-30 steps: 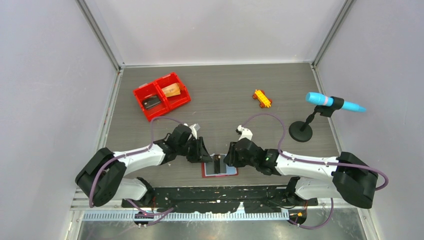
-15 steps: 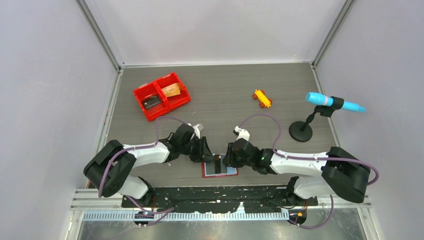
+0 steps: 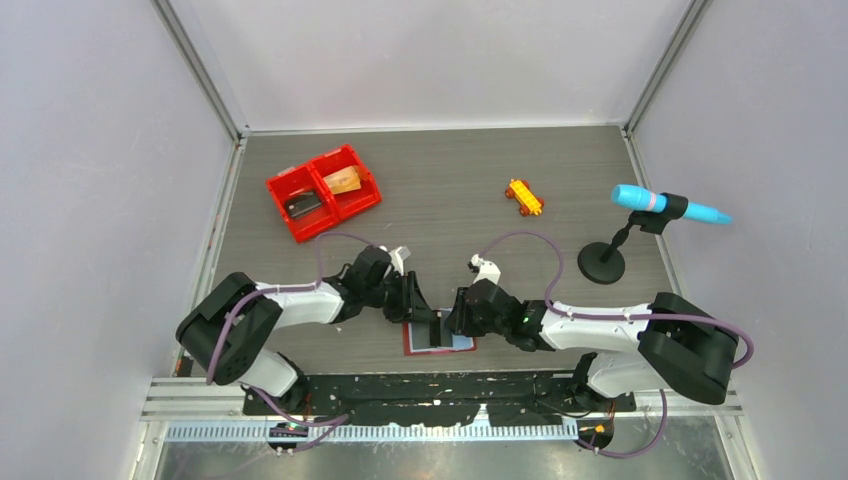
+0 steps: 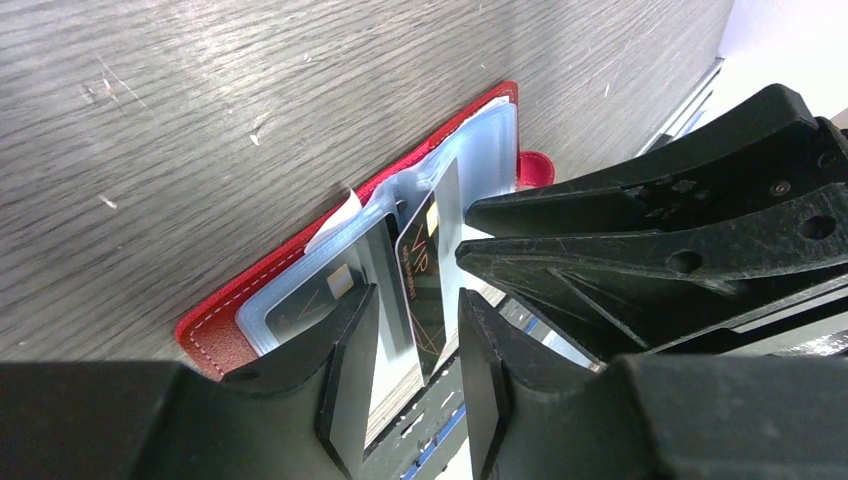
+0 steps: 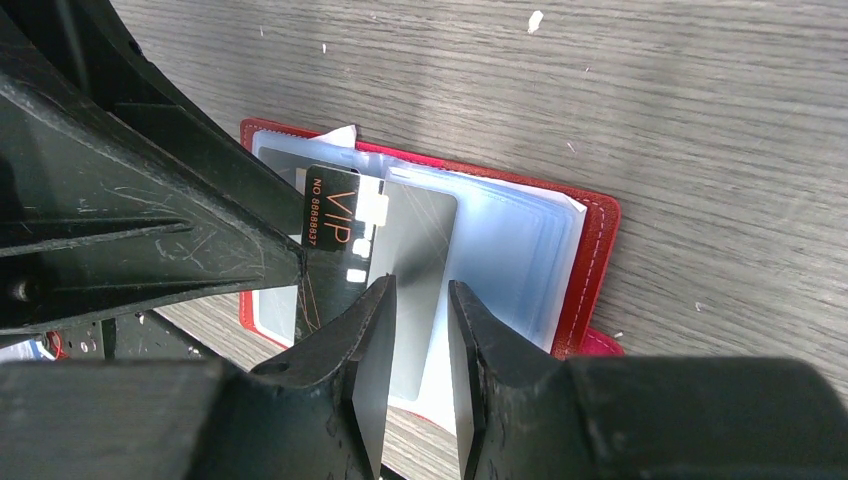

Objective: Take the credit cards out of the card holder
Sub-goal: Remove the credit card from the card holder.

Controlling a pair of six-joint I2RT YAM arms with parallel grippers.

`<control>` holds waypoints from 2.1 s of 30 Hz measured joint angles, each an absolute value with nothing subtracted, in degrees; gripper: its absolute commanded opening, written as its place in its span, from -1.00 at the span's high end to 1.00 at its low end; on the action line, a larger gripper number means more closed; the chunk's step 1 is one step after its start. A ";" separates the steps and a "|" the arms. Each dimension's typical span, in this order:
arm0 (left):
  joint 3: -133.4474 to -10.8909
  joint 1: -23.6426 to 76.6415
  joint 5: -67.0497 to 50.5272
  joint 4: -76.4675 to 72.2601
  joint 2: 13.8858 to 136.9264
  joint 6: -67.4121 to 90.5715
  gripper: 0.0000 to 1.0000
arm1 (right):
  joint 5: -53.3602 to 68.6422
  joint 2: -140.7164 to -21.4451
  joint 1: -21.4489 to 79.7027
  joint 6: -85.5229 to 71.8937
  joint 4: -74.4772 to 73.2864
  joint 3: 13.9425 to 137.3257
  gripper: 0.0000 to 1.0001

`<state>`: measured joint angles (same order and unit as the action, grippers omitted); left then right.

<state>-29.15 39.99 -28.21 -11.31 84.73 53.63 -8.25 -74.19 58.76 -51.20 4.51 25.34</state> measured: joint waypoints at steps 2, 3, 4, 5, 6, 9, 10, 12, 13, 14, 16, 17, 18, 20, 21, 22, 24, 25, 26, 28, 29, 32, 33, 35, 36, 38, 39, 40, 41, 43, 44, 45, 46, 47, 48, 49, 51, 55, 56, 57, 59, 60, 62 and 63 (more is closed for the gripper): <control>-29.15 39.99 -28.53 -11.84 84.93 53.95 0.36 | -8.23 -74.19 58.76 -51.20 4.60 25.30 0.34; -29.15 39.99 -28.62 -12.12 84.97 54.11 0.39 | -8.23 -74.19 58.76 -51.20 4.64 25.30 0.34; -29.15 39.99 -28.71 -12.34 85.01 54.28 0.42 | -8.23 -74.19 58.76 -51.22 4.67 25.28 0.34; -29.15 39.99 -28.75 -12.51 85.03 54.43 0.47 | -8.23 -74.19 58.76 -51.22 4.67 25.28 0.34; -29.12 40.01 -28.77 -12.78 85.08 54.83 0.57 | -8.23 -74.19 58.76 -51.22 4.67 25.28 0.34; -29.12 40.01 -29.06 -13.63 85.17 55.53 0.87 | -8.23 -74.17 58.76 -51.22 4.67 25.28 0.34; -29.12 40.01 -29.10 -13.74 85.14 55.75 0.93 | -8.23 -74.15 58.76 -51.20 4.67 25.28 0.34; -29.12 40.01 -28.84 -13.06 84.79 55.75 1.00 | -8.23 -74.02 58.76 -51.20 4.58 25.28 0.33; -29.12 40.01 -28.62 -12.56 84.40 55.68 1.00 | -8.23 -73.91 58.76 -51.20 4.49 25.28 0.32; -29.12 40.01 -28.34 -11.99 83.79 55.59 1.00 | -8.23 -73.71 58.76 -51.20 4.36 25.28 0.32; -29.12 40.01 -27.79 -11.29 82.24 55.46 1.00 | -8.25 -73.36 58.76 -51.18 4.23 25.26 0.32; -29.12 40.05 -27.49 -10.98 81.30 55.37 1.00 | -8.25 -73.19 58.76 -51.20 4.23 25.21 0.32; -29.12 40.05 -27.29 -10.76 80.44 55.33 1.00 | -8.25 -72.95 58.76 -51.18 4.21 25.12 0.32; -29.12 40.05 -26.89 -10.50 79.07 55.33 1.00 | -8.27 -72.53 58.76 -51.18 4.19 24.97 0.31; -29.12 40.05 -26.68 -10.39 78.61 55.33 1.00 | -8.25 -72.44 58.76 -51.18 4.19 24.93 0.30; -29.10 40.05 -26.48 -10.20 78.15 55.33 1.00 | -8.27 -72.34 58.76 -51.16 4.16 24.86 0.29; -29.10 40.05 -25.98 -9.41 77.21 55.31 1.00 | -8.25 -72.01 58.76 -51.13 3.95 24.77 0.24; -29.04 40.05 -25.71 -8.91 76.66 55.29 1.00 | -8.25 -71.64 58.76 -51.07 3.70 24.75 0.19; -28.95 40.05 -25.43 -8.40 76.12 55.24 1.00 | -8.25 -71.16 58.76 -50.92 3.46 24.73 0.16; -28.67 40.05 -24.49 -7.27 74.52 55.07 1.00 | -8.25 -69.56 58.76 -50.41 2.94 24.73 0.08; -28.56 40.05 -23.90 -6.39 73.54 55.00 1.00 | -8.25 -68.64 58.76 -50.02 2.85 24.73 0.00; -28.32 40.05 -22.50 -4.38 70.63 54.63 1.00 | -8.21 -65.65 58.76 -48.51 2.94 24.73 -0.23; -28.27 40.05 -22.22 -3.90 69.82 54.59 1.00 | -8.14 -64.71 58.76 -47.97 3.05 24.73 -0.34; -28.25 40.05 -21.52 -2.68 67.81 54.48 1.00 | -7.66 -63.31 58.76 -46.98 3.57 24.73 -0.53; -28.25 40.05 -21.32 -2.24 66.78 54.43 1.00 | -7.35 -62.98 58.76 -46.70 3.92 24.73 -0.63; -28.21 40.05 -20.88 -1.65 64.82 54.43 1.00 | -5.98 -62.61 58.76 -46.15 5.58 24.62 -0.70; -28.16 40.05 -20.64 -1.43 63.66 54.46 1.00 | -5.23 -62.57 58.76 -45.98 6.81 24.40 -0.73; -28.12 40.05 -20.51 -1.30 62.63 54.50 1.00 | -4.34 -62.57 58.76 -45.98 8.19 24.12 -0.84; -28.01 40.05 -20.34 -1.21 61.30 54.63 1.00 | -3.66 -62.57 58.76 -46.02 9.76 23.64 -0.89; -27.77 40.05 -19.68 -0.62 58.46 54.87 1.00 | -2.66 -62.57 58.76 -46.13 12.25 22.70 -0.98; -27.68 40.05 -19.22 -0.32 57.32 54.96 1.00 | -2.31 -62.57 58.76 -46.17 12.88 22.39 -0.99; -27.55 40.05 -18.85 0.03 55.99 55.11 1.00 | -2.02 -62.59 58.76 -46.17 13.43 22.22 -0.99; -27.44 40.05 -18.35 0.40 54.74 55.20 1.00 | -1.76 -62.59 58.76 -46.17 13.78 22.20 -0.97; -27.33 40.05 -17.87 0.80 53.58 55.33 1.00 | -1.58 -62.59 58.76 -46.17 14.28 22.20 -0.96; -27.18 40.05 -17.45 1.19 52.56 55.42 1.00 | -1.39 -62.59 58.76 -46.19 14.85 22.20 -0.95; -27.09 40.05 -17.04 1.43 51.92 55.53 1.00 | -1.32 -62.59 58.76 -46.22 15.25 22.20 -0.95; -27.00 40.05 -16.23 2.02 50.94 55.75 1.00 | -1.23 -62.63 58.87 -46.22 15.68 22.20 -0.95; -26.98 40.05 -15.35 2.83 50.50 56.60 1.00 | -1.19 -63.33 60.14 -46.17 15.84 22.96 -0.98; -26.98 40.05 -15.25 3.01 50.50 56.66 1.00 | -1.28 -63.88 60.71 -46.15 15.84 23.51 -0.98; -26.98 40.05 -15.07 3.16 50.50 56.71 1.00 | -1.43 -64.49 61.30 -46.11 15.75 24.21 -0.99; -26.98 40.05 -14.90 3.38 50.52 56.80 1.00 | -2.17 -65.65 62.54 -45.95 15.25 25.80 -1.00; -26.98 40.05 -14.76 3.42 50.63 56.82 1.00 | -2.74 -66.19 62.74 -45.91 14.81 26.74 -1.00; -26.96 40.05 -14.55 3.44 50.96 56.88 1.00 | -4.01 -67.22 64.01 -45.78 13.80 28.25 -0.95; -26.92 40.05 -14.52 3.40 51.18 56.93 1.00 | -4.84 -67.88 64.45 -45.67 13.02 29.26 -0.89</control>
<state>-26.92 40.05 -14.52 3.40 51.18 56.93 -4.84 -67.88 64.45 -45.67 13.02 29.26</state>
